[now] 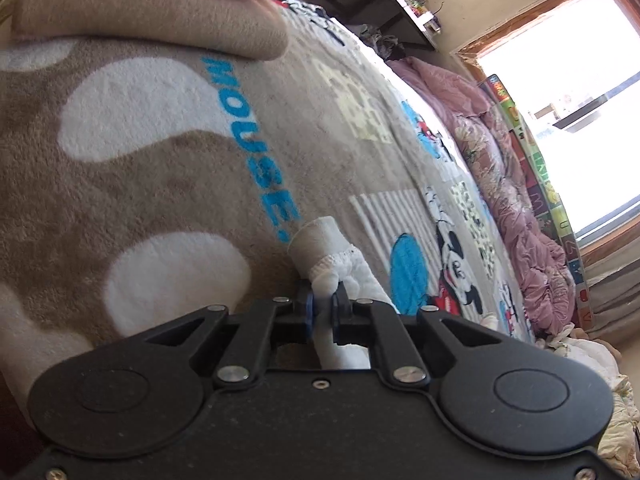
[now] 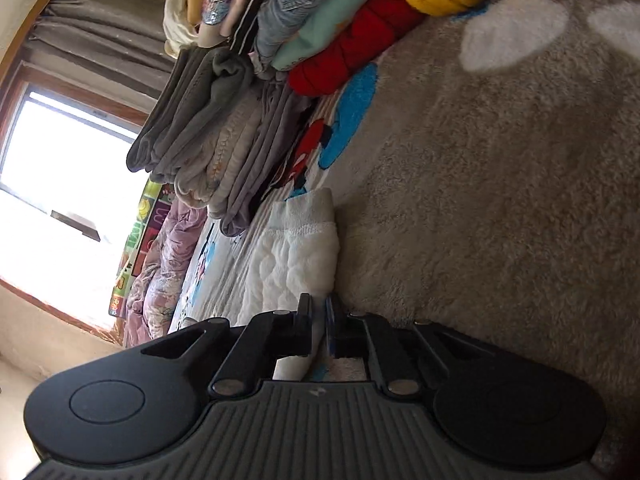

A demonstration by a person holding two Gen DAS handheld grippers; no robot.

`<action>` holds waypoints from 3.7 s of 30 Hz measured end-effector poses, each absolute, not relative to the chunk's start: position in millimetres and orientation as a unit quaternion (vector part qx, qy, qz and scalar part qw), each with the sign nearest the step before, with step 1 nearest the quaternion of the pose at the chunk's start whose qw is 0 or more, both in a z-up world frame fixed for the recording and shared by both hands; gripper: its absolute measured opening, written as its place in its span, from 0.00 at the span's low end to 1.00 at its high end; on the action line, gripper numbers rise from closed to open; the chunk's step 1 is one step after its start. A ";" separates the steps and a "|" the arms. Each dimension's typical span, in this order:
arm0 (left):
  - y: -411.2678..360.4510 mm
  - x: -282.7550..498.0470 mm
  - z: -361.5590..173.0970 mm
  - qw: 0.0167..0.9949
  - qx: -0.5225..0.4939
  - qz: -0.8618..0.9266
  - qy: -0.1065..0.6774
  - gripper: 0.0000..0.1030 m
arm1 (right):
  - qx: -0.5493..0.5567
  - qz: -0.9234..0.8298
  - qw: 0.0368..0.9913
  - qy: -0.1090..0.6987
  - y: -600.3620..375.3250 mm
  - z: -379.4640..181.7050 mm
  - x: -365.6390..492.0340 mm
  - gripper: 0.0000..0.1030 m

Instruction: Fold clothes

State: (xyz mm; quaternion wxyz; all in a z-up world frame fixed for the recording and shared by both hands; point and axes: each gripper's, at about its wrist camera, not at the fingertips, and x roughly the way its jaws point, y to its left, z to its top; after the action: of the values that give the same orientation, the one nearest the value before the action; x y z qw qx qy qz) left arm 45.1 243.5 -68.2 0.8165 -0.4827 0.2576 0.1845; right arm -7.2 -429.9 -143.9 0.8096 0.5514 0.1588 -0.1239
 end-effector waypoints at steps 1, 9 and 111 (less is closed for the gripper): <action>244.8 43.5 -73.4 0.809 -0.489 0.193 0.262 0.15 | 0.539 -0.121 0.818 0.161 -426.4 -141.6 -6.5 0.11; 191.7 24.7 -20.2 0.899 -0.318 0.215 0.210 0.26 | 0.362 -0.061 0.914 0.174 -375.1 -99.0 6.5 0.30; 69.2 221.0 -16.6 0.936 -0.050 -0.160 0.310 0.34 | 0.156 0.189 0.923 0.298 -290.5 -74.8 155.0 0.41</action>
State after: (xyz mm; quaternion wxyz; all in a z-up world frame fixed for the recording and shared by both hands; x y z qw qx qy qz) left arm 221.0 69.2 -16.6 0.9359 -0.0503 0.3099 -0.1600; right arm 155.0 -290.5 -74.8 0.9226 0.1555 0.2979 0.1892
